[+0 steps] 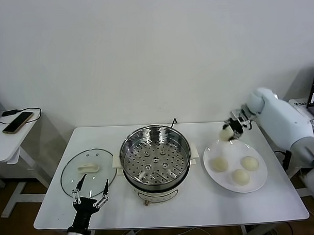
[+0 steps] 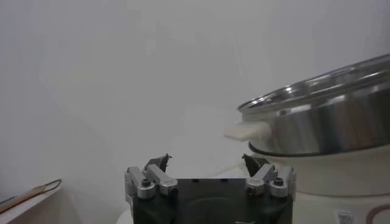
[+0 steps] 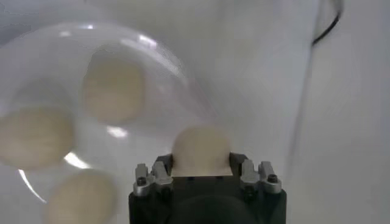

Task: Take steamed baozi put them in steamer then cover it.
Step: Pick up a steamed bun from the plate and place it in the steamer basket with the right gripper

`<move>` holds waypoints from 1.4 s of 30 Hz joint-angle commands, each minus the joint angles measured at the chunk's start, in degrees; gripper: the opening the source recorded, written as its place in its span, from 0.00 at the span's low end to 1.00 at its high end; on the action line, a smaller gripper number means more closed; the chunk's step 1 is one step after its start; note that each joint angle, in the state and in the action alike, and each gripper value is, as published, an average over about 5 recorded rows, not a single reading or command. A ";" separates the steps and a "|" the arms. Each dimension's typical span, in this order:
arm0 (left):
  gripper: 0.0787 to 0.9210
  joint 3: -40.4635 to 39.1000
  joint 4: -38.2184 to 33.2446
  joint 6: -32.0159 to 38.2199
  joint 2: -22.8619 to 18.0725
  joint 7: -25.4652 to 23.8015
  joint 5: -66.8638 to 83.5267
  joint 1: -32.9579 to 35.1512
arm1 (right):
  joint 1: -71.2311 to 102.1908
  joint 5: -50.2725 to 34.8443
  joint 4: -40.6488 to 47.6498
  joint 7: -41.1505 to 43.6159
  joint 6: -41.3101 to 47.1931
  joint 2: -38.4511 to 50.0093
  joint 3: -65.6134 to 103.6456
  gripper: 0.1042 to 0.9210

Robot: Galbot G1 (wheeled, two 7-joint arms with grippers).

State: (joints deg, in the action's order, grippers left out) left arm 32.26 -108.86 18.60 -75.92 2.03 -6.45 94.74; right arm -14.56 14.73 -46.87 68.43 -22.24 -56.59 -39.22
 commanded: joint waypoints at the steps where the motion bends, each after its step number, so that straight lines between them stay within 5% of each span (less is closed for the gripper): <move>1: 0.88 -0.24 -0.18 -0.05 0.07 0.03 -0.03 -0.01 | -14.90 -9.10 -19.84 1.79 -8.88 -1.21 -13.01 0.66; 15: 0.88 0.25 -0.57 0.34 0.31 0.16 0.04 0.69 | -11.94 -4.47 -22.69 3.51 -15.06 -13.76 -18.60 0.67; 42: 0.88 1.30 -0.13 1.05 0.40 0.56 0.41 0.65 | -1.84 11.57 -5.98 1.87 -19.79 -25.21 -14.42 0.68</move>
State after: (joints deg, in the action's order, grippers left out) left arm 33.57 -109.03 19.66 -75.54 2.58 -6.05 95.38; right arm -17.87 23.01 -56.52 70.52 -40.65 -78.92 -54.09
